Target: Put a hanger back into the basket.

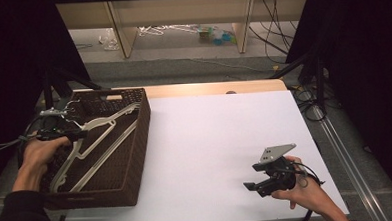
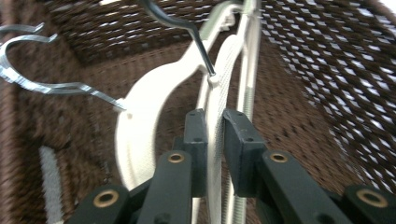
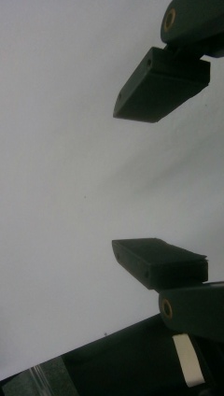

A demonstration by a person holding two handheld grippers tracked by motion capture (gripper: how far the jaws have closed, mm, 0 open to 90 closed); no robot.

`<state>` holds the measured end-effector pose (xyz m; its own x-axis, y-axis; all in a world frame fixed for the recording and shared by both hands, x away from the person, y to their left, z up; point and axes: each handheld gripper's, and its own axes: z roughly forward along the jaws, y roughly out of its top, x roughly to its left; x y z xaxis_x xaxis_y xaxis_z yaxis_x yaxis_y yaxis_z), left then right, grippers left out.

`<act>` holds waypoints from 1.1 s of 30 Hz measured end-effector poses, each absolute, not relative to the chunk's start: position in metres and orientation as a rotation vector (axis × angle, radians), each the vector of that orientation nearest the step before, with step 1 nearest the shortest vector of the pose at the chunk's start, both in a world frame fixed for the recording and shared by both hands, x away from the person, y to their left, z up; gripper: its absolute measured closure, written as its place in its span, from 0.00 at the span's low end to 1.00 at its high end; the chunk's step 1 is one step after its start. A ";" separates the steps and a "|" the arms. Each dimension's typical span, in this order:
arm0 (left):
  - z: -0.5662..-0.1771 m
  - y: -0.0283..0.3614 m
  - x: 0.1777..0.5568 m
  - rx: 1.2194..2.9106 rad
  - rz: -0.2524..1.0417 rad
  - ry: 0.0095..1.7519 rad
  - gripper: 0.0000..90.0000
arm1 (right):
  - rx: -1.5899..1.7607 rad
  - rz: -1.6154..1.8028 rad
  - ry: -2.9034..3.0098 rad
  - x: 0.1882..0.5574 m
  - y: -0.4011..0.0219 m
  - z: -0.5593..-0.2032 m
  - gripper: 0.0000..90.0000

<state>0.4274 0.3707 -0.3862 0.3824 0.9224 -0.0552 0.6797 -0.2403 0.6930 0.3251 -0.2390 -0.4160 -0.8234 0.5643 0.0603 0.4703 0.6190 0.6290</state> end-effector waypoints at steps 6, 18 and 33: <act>-0.398 0.384 0.431 2.010 0.576 1.346 0.85 | 0.855 0.985 2.692 0.327 -0.240 -0.416 0.35; -0.398 0.393 0.425 2.034 0.602 1.337 0.81 | 0.877 0.975 2.701 0.326 -0.239 -0.417 0.34; -0.380 0.353 0.400 1.895 0.588 1.235 0.54 | 0.872 1.005 2.658 0.328 -0.239 -0.420 0.32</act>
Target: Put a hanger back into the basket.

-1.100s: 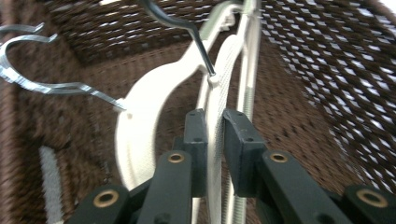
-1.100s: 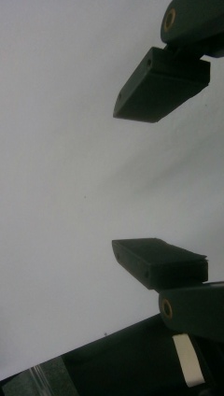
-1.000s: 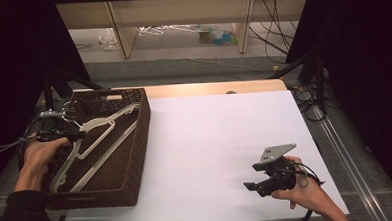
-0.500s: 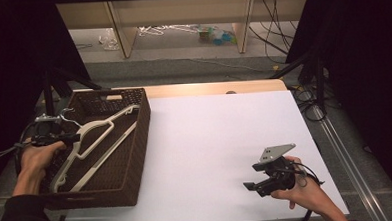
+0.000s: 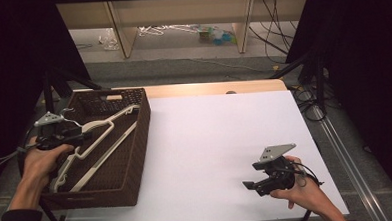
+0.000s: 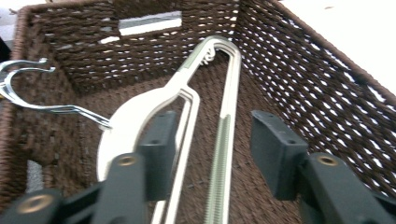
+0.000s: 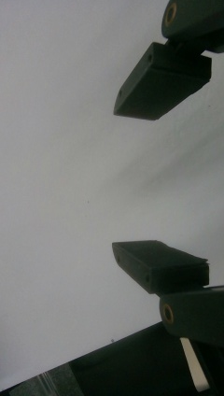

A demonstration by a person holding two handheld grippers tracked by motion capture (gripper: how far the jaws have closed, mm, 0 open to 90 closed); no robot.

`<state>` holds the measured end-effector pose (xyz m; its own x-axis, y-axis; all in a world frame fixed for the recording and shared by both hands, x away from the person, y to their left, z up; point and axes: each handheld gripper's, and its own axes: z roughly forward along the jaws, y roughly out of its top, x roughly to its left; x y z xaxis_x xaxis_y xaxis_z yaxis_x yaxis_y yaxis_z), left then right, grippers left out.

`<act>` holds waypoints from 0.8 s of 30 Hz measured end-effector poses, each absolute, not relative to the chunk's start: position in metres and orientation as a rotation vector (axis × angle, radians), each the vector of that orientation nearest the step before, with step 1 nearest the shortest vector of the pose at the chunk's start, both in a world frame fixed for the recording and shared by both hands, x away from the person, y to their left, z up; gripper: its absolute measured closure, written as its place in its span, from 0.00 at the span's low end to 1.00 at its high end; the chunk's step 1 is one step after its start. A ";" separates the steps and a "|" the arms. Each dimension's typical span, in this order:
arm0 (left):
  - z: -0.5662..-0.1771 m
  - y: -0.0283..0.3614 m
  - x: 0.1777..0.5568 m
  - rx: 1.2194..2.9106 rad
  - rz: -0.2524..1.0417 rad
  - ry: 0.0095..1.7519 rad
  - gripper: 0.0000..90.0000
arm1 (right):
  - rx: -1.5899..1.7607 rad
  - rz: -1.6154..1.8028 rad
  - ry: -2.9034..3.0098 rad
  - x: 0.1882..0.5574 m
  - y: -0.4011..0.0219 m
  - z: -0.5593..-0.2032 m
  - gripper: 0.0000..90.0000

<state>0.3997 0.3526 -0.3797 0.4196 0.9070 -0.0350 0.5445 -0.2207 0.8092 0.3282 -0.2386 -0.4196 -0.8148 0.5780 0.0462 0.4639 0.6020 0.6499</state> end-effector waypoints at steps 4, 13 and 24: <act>-0.376 0.344 0.394 1.880 0.596 1.201 0.45 | 0.882 1.006 2.648 0.329 -0.240 -0.421 0.31; -0.365 0.318 0.376 1.802 0.608 1.153 0.31 | 0.937 0.999 2.634 0.328 -0.239 -0.419 0.26; -0.361 0.275 0.355 1.826 0.582 1.016 0.25 | 0.941 1.065 2.561 0.328 -0.238 -0.417 0.24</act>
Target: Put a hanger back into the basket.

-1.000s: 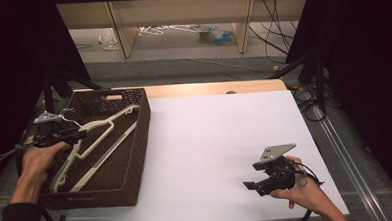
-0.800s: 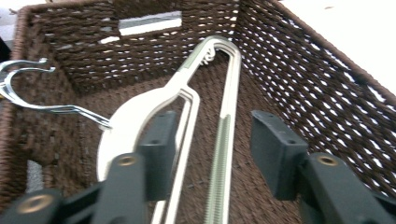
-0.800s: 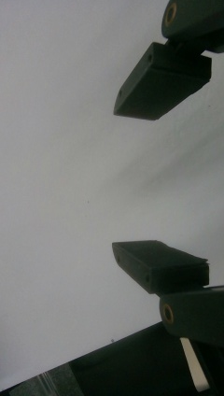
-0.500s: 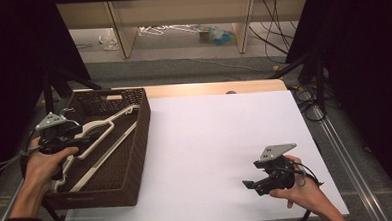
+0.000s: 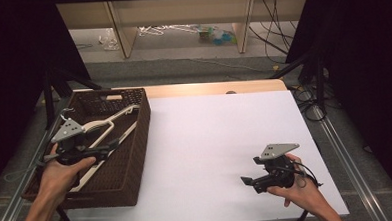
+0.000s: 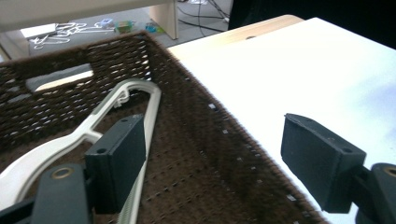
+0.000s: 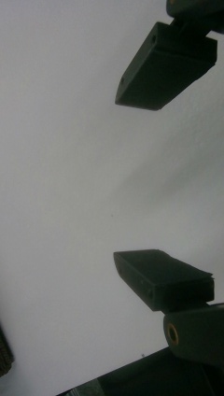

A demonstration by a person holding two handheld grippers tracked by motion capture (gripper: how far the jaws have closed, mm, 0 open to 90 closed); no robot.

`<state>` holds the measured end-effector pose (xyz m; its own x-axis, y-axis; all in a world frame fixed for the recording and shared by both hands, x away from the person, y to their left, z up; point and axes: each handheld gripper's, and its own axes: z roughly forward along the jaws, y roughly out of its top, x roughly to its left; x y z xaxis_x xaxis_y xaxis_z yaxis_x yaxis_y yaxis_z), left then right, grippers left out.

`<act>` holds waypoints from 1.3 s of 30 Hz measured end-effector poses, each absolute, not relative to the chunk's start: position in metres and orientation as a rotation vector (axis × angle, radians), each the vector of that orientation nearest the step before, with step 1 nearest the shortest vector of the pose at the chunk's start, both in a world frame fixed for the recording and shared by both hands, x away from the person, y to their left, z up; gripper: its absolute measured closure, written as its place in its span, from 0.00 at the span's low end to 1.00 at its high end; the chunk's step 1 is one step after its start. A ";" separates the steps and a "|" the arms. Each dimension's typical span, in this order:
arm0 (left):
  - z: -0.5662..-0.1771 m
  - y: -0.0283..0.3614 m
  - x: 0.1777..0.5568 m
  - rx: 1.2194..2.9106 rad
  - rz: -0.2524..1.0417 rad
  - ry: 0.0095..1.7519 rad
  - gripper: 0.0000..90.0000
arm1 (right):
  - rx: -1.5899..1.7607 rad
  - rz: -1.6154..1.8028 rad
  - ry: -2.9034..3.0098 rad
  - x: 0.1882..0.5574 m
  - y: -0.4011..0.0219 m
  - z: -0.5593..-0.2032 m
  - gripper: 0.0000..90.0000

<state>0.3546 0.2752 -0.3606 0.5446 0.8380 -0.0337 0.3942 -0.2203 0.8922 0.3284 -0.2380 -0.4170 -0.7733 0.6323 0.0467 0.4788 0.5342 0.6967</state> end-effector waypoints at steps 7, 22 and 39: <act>-0.359 0.258 0.348 1.832 0.587 0.966 0.24 | 0.942 1.085 2.544 0.328 -0.238 -0.417 0.24; -0.365 0.214 0.328 1.840 0.560 0.874 0.20 | 0.934 1.159 2.494 0.330 -0.237 -0.419 0.23; -0.388 0.152 0.295 1.878 0.523 0.761 0.20 | 0.937 1.220 2.447 0.324 -0.237 -0.419 0.23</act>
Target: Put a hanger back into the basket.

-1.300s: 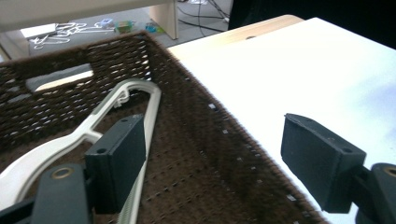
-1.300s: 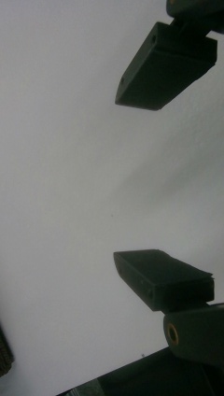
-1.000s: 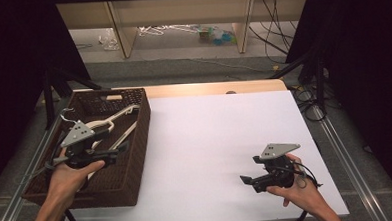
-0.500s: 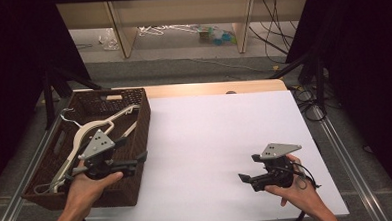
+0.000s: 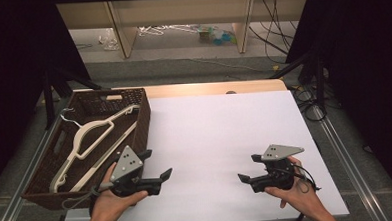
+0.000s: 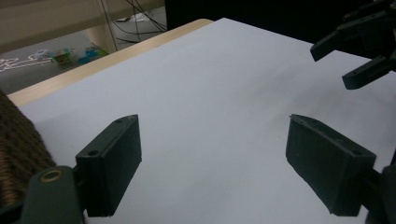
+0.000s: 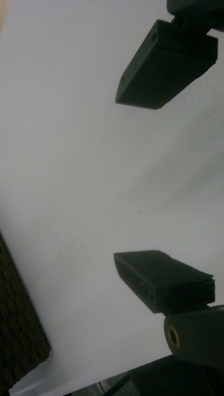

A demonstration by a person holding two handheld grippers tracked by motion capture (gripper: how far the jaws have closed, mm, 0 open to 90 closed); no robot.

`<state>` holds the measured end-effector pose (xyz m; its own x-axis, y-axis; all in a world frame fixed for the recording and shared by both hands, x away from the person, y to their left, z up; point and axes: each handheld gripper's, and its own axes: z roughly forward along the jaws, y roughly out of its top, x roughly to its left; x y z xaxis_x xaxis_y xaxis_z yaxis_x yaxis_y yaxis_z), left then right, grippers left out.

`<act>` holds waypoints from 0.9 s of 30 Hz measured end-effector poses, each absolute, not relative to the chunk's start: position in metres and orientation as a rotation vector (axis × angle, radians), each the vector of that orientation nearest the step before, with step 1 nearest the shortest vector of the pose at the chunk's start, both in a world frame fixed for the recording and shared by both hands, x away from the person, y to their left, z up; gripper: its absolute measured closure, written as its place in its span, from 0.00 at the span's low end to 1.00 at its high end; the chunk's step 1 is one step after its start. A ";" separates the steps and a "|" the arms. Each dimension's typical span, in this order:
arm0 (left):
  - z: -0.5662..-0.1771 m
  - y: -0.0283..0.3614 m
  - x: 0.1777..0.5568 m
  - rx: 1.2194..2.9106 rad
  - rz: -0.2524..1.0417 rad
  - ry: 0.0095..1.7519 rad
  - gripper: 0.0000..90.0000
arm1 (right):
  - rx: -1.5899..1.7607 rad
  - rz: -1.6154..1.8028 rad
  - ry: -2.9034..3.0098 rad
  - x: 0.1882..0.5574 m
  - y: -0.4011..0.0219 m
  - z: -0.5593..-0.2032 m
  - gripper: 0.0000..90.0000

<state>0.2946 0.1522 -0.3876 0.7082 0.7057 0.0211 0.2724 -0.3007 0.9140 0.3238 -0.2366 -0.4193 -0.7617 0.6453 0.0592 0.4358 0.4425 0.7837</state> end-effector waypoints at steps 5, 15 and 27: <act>-0.404 0.143 0.291 1.890 0.497 0.743 0.22 | 0.937 1.233 2.442 0.321 -0.235 -0.420 0.22; -0.430 0.134 0.278 1.933 0.516 0.707 0.20 | 0.926 1.256 2.414 0.308 -0.232 -0.423 0.21; -0.433 0.135 0.278 1.921 0.512 0.710 0.20 | 0.920 1.286 2.402 0.295 -0.235 -0.426 0.21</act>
<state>0.2777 0.1351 -0.4325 0.7394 0.6717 0.0461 0.2557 -0.3434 0.9037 0.2955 -0.2347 -0.4264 -0.7637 0.6426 0.0614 0.4074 0.4060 0.8180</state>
